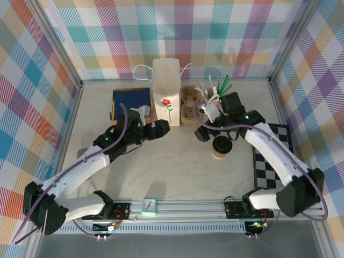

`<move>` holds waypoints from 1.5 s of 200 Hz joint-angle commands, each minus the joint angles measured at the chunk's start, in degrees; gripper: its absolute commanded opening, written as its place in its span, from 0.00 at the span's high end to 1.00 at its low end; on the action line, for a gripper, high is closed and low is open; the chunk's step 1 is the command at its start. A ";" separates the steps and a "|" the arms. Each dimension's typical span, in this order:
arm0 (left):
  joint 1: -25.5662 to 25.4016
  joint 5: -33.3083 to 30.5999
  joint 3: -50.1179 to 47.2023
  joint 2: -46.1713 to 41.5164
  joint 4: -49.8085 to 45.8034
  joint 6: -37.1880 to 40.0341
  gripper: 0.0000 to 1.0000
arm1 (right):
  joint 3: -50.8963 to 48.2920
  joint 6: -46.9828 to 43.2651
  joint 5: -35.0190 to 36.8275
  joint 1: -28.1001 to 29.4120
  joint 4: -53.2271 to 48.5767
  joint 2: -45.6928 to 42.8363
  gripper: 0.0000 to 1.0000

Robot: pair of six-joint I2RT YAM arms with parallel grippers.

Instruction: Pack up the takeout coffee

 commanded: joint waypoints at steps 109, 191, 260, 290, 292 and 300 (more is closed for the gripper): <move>-0.02 -9.67 -6.40 -20.48 -16.64 7.20 0.12 | 28.00 -15.15 7.69 2.96 -10.06 30.29 0.12; -0.02 -10.37 -6.50 -22.64 -18.50 7.01 0.12 | 34.61 -19.93 9.26 3.22 -12.01 36.92 0.13; -0.02 -11.14 -7.54 -23.67 -18.70 6.59 0.12 | 36.03 -21.22 10.67 3.42 -12.77 39.40 0.20; -0.02 -11.02 -7.61 -23.13 -18.32 6.54 0.12 | 34.21 -21.57 11.28 3.49 -11.12 39.94 0.22; -0.02 -11.02 -7.62 -23.08 -18.27 6.50 0.12 | 34.20 -21.57 11.28 3.55 -10.99 39.99 0.22; -0.02 -10.91 -7.60 -22.84 -18.17 6.57 0.12 | 34.03 -21.66 11.41 3.66 -10.45 40.12 0.22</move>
